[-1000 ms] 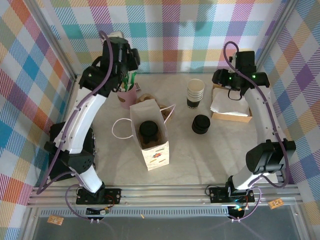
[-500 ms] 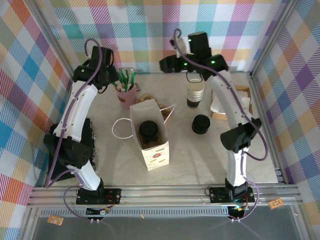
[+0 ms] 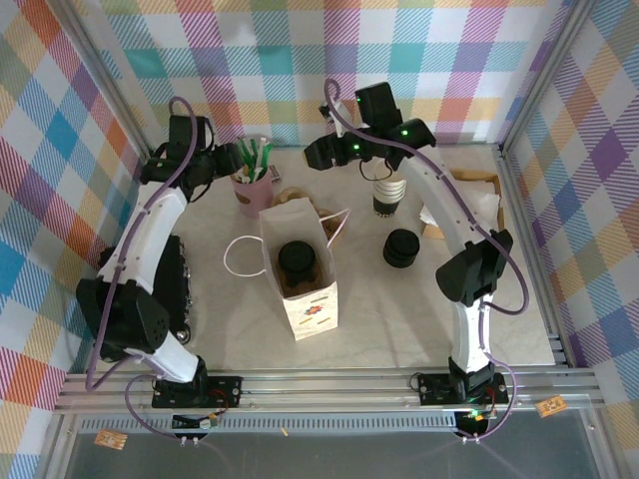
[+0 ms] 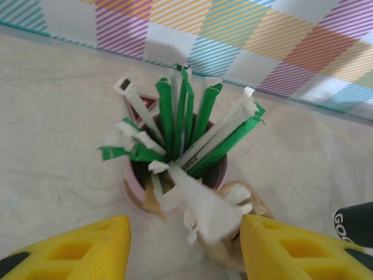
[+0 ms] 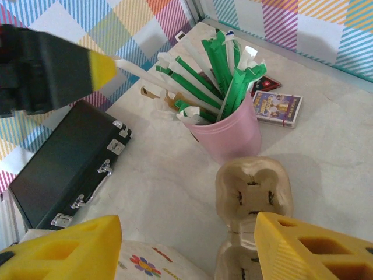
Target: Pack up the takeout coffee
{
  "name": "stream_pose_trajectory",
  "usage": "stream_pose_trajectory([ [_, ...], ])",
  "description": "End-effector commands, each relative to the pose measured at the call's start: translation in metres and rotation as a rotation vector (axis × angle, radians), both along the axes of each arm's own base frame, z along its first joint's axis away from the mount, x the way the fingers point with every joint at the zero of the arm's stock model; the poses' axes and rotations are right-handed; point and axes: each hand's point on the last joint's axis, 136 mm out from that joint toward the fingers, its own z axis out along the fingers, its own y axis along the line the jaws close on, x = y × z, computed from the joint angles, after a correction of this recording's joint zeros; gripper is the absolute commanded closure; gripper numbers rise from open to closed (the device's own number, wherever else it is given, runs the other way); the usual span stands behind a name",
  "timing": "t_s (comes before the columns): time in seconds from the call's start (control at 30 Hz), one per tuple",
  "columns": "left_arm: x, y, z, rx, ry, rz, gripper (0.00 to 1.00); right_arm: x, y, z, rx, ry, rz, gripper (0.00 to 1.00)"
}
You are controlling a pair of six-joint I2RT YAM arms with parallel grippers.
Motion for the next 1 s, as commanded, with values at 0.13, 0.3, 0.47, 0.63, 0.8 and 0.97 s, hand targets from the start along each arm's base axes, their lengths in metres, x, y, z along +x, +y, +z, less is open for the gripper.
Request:
stream_pose_trajectory([
  [0.13,0.038,-0.012,0.008,0.003,-0.048,-0.060,0.62,-0.016,-0.013,0.031,-0.006,-0.082,0.001,0.38],
  [0.3,0.052,-0.007,0.003,0.058,-0.019,-0.044,0.79,-0.017,-0.015,0.034,-0.004,-0.076,-0.005,0.38],
  [0.47,0.054,0.001,0.006,0.113,-0.027,-0.031,1.00,-0.017,-0.017,0.038,-0.008,-0.088,-0.018,0.38],
  [0.63,0.052,0.006,0.018,0.151,-0.050,-0.025,1.00,-0.016,-0.017,0.040,-0.010,-0.083,-0.019,0.38],
  [0.8,0.052,0.011,0.041,0.160,-0.087,0.006,1.00,-0.020,-0.017,0.046,-0.009,-0.089,-0.022,0.38],
  [0.97,0.041,0.019,0.058,0.182,-0.094,0.047,1.00,-0.029,-0.018,0.051,-0.018,-0.097,-0.026,0.38],
])
